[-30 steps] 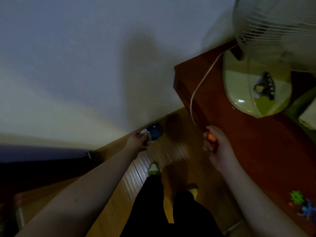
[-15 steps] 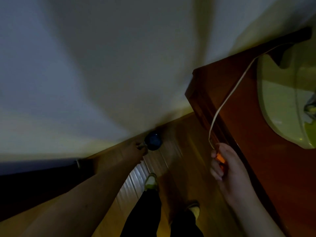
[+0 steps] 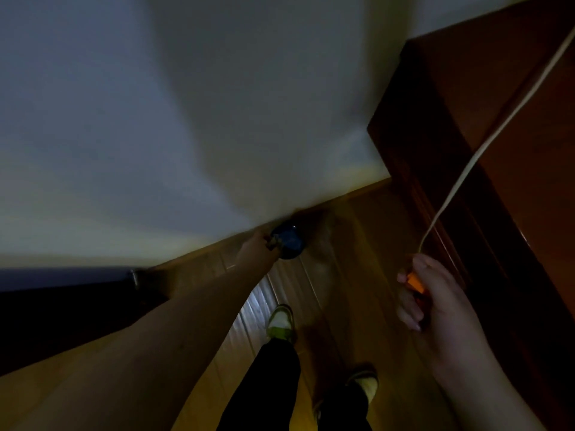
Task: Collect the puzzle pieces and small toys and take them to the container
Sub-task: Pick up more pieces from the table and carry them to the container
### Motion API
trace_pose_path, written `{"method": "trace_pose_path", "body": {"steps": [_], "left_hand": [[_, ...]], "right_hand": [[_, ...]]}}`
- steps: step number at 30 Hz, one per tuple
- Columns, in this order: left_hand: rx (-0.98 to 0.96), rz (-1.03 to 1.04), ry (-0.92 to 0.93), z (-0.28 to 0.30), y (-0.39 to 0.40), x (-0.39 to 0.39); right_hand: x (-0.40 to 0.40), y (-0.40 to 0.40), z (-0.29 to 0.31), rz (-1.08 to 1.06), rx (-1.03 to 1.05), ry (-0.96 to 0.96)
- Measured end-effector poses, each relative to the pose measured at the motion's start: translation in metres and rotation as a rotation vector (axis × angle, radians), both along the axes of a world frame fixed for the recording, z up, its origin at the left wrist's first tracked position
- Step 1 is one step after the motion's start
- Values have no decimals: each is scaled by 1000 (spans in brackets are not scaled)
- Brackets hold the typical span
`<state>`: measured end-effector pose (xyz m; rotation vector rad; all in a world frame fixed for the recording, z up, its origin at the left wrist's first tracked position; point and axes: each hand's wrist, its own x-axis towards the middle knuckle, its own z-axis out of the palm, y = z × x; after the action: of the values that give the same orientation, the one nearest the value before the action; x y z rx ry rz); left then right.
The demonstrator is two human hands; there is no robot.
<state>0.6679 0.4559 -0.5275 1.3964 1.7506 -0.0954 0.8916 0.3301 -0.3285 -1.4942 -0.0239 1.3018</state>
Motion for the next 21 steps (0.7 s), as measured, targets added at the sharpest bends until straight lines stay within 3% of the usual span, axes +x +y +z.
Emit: {"method": "trace_pose_path", "body": {"steps": [6, 12, 21], "left_hand": [[8, -38, -15, -20, 8, 9], [20, -80, 3, -27, 18, 22], [-61, 142, -72, -61, 22, 7]], "right_hand": [[2, 3, -9, 33, -9, -28], [3, 11, -9, 408, -59, -426], [-1, 24, -20, 395, -44, -415]]}}
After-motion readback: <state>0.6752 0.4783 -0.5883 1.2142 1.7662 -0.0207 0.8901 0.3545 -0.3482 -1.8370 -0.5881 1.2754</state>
